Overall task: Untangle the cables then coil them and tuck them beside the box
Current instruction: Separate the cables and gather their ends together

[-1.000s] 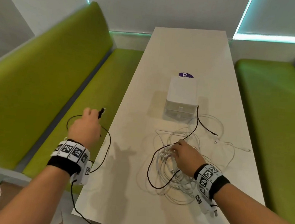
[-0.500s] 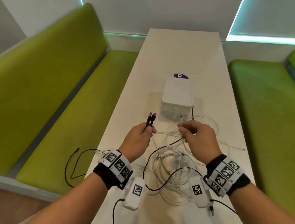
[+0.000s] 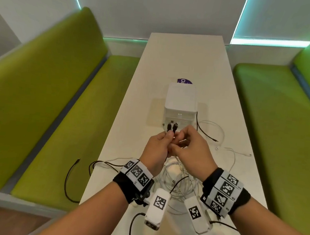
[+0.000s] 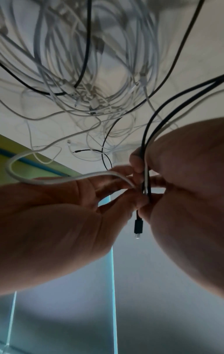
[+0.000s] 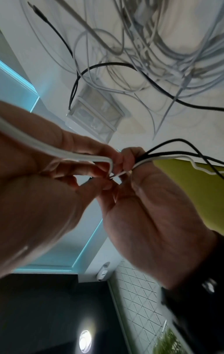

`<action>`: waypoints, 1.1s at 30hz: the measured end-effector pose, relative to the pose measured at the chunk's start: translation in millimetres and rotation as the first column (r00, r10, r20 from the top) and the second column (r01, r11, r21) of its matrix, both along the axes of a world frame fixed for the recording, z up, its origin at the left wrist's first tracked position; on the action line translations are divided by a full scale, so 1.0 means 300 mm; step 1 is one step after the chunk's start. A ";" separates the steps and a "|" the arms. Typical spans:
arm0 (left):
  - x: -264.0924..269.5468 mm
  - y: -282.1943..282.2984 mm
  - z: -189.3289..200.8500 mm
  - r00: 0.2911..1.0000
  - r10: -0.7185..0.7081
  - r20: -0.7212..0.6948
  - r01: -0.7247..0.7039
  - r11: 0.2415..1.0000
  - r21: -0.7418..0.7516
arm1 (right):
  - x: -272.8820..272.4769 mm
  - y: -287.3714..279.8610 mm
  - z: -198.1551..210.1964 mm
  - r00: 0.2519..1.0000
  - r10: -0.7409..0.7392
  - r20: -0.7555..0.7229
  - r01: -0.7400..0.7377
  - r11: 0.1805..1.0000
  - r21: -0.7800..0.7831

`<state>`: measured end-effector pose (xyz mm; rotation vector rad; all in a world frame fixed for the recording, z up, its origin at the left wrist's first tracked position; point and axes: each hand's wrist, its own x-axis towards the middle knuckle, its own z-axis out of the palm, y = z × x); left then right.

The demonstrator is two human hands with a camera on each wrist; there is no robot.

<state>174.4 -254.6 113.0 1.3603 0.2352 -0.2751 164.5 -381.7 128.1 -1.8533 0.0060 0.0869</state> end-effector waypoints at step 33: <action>0.057 0.291 0.027 0.877 -0.446 0.179 0.056 0.464 0.884 | 0.078 -0.134 -0.036 0.954 0.297 0.033 -0.227 0.791 -0.568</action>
